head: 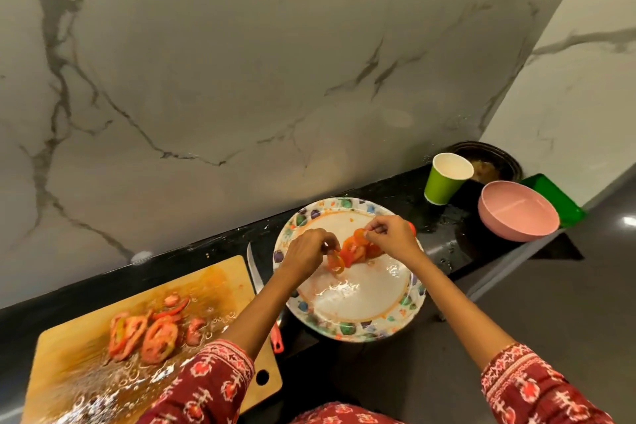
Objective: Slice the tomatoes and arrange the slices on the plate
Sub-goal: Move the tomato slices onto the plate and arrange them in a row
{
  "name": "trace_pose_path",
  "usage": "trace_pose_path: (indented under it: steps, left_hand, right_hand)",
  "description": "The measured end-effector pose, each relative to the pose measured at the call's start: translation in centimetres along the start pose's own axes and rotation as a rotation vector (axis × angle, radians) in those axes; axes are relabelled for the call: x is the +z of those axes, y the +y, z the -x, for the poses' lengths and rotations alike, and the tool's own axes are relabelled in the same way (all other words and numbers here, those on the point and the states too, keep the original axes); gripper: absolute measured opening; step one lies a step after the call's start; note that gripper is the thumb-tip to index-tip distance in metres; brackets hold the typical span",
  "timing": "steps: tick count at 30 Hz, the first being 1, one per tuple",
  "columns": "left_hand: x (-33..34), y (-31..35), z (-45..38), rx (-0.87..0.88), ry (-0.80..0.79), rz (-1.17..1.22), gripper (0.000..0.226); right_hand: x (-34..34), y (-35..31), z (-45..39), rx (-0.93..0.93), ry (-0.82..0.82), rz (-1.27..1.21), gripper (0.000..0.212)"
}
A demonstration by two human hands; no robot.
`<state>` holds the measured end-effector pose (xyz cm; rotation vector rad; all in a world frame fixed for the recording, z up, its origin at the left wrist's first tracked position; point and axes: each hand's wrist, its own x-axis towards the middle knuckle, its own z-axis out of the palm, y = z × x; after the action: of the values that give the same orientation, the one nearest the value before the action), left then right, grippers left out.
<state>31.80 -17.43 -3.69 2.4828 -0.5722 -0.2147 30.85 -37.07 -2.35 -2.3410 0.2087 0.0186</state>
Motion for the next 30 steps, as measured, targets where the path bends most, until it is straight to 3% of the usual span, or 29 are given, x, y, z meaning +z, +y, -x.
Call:
trace_pose_path:
  steps: [12,18,24,30]
  left_hand:
    - [3.5,1.5,-2.2,-0.107,0.16,0.134,0.027]
    - [5.2,1.1,-0.4,-0.228,0.017,0.005,0.094]
    - [6.2,0.9,-0.2,-0.261,0.109,-0.014,0.081]
    - [5.6,1.0,-0.5,-0.257,0.084,0.057,0.088]
  right_hand:
    - [-2.4,1.8,-2.1,-0.061,-0.029,-0.03,0.009]
    - [-1.8,1.6,-3.0,-0.073,-0.072,-0.036,0.006]
    - [-1.6,1.4,-2.9,-0.081,-0.096,-0.042,0.008]
    - [-2.0,1.4,-2.3,-0.08,-0.091,-0.047,0.007]
